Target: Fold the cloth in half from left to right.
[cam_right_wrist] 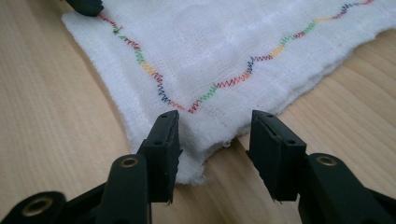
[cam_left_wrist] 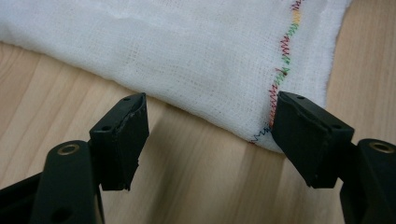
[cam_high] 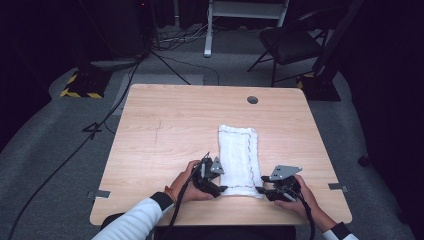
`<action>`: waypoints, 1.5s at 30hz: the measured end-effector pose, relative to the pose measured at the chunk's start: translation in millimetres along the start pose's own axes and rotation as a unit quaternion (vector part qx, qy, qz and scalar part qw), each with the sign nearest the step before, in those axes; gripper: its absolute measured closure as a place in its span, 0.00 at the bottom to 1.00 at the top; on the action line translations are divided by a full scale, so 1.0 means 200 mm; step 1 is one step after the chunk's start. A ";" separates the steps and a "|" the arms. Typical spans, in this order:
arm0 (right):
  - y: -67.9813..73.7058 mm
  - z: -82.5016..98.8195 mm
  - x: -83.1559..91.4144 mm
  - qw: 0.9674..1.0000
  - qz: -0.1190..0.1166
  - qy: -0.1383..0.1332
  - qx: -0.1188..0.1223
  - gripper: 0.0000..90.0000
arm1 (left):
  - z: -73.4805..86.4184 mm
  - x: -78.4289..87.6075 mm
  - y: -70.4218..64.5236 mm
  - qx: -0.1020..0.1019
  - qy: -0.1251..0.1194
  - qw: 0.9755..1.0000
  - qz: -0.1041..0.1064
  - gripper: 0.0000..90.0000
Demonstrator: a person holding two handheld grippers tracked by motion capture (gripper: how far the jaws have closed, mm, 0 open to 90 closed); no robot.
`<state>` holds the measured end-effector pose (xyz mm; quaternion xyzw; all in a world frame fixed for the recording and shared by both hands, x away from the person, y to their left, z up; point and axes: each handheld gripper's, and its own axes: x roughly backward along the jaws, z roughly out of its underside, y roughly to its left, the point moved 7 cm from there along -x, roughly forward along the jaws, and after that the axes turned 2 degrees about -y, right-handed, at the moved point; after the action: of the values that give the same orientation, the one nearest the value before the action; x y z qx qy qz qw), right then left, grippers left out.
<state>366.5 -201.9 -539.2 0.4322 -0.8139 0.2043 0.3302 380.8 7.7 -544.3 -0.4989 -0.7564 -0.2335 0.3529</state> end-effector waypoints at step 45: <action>-0.71 -0.48 -0.34 0.992 0.089 -0.027 -0.086 0.51 | -0.31 -0.16 0.83 0.125 -0.056 0.983 -0.119 0.27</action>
<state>548.0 -181.3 -513.7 0.3332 -0.8723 0.1507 0.3247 560.0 9.8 -529.0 -0.3693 -0.8522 -0.1495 0.3390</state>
